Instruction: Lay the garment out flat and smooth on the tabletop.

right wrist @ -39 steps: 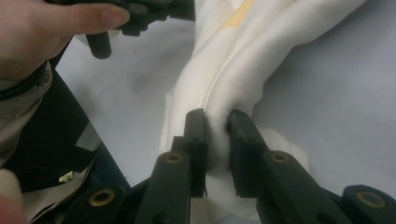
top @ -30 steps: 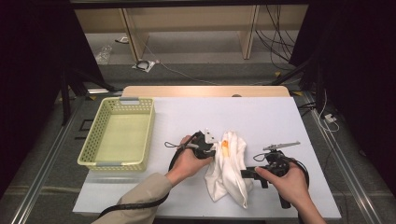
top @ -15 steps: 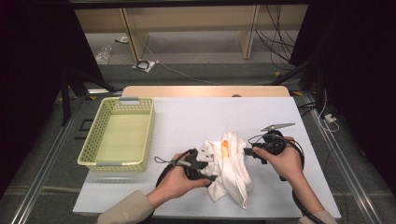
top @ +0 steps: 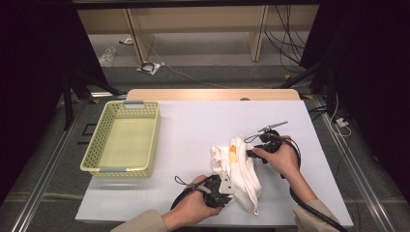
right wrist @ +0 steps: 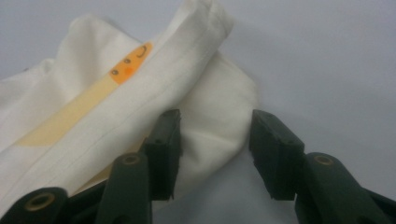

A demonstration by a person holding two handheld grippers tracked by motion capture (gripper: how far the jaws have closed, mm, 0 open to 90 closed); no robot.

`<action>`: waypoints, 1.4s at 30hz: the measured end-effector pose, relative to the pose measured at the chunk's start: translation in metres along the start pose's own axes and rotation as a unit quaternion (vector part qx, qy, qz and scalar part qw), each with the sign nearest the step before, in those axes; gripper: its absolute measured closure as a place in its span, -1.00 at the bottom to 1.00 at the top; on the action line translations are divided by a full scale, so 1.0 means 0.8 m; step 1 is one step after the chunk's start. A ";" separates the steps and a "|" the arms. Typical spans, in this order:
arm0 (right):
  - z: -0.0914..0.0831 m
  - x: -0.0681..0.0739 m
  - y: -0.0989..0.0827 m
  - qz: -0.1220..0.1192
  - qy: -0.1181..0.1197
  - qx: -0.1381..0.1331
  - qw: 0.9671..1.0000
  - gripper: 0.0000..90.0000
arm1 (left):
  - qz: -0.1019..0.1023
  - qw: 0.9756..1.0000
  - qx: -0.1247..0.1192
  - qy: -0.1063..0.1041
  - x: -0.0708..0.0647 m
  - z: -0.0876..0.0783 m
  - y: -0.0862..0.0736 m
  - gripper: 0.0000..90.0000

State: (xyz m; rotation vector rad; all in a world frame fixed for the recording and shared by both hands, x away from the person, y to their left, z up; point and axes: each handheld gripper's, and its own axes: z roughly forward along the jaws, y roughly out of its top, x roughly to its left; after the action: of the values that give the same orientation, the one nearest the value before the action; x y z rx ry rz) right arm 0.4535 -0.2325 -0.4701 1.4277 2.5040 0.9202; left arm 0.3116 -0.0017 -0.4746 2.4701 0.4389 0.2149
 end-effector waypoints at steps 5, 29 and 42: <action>0.002 0.003 -0.005 0.010 0.016 -0.003 1.000 0.75 | -0.007 1.000 0.002 0.007 0.005 -0.004 -0.002 0.90; -0.084 0.046 -0.100 0.069 -0.030 0.039 0.996 0.74 | -0.034 0.995 -0.042 0.088 0.093 -0.022 -0.010 0.70; -0.069 0.009 -0.018 0.006 -0.015 -0.049 0.999 0.23 | -0.119 0.990 -0.022 0.073 0.115 -0.039 -0.018 -0.06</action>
State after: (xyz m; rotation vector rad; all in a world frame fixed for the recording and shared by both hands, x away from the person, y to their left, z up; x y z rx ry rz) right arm 0.4176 -0.2571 -0.4323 1.4178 2.3969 1.0006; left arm 0.3861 0.0591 -0.4538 2.3426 0.7762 0.3040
